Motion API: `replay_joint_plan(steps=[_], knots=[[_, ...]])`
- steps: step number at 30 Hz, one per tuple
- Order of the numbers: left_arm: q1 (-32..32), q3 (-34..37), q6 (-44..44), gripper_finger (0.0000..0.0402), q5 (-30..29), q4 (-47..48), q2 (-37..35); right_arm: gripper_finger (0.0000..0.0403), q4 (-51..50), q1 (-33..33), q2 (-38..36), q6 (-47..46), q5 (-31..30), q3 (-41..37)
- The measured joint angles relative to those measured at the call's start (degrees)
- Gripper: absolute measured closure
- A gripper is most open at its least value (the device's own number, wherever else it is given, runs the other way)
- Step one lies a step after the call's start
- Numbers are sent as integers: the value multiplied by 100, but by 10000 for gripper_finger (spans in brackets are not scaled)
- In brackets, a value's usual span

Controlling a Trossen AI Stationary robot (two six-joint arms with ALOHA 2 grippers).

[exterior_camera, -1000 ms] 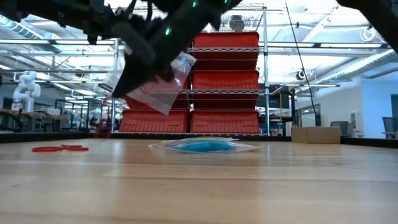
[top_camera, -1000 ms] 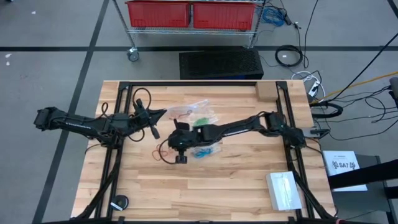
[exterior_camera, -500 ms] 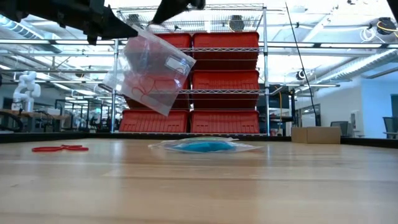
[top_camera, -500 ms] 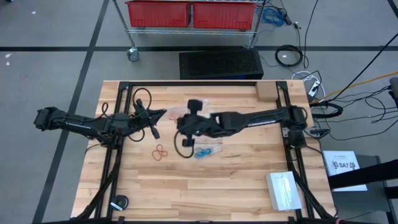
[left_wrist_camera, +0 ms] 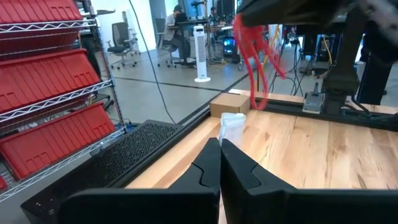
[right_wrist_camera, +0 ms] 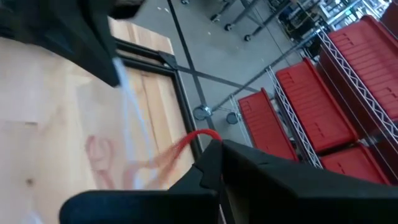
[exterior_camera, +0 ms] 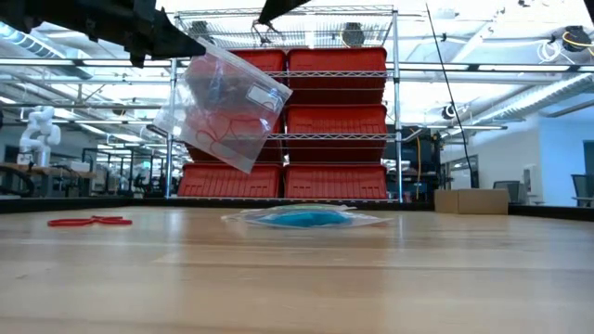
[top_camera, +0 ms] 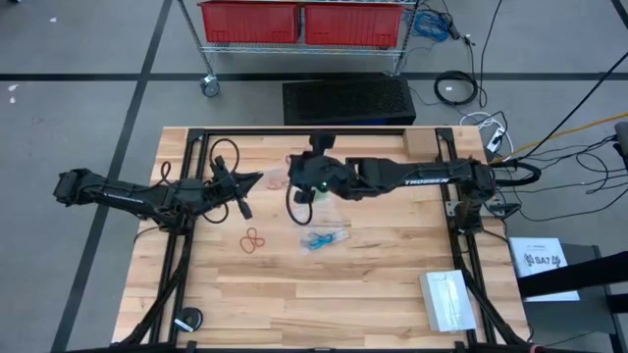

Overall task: Sort rubber bands
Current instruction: Put the red rubber band into the right transparent zip bag

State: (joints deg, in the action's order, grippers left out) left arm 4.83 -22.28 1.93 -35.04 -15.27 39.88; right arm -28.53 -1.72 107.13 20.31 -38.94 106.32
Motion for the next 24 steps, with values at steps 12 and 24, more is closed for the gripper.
replay_joint_plan(steps=[12,24], knots=[[0,0,-1,401,1,24,2,403,-6,116,37,-4,321,0],[0,0,-4,401,3,32,2,403,-176,169,259,29,975,0]])
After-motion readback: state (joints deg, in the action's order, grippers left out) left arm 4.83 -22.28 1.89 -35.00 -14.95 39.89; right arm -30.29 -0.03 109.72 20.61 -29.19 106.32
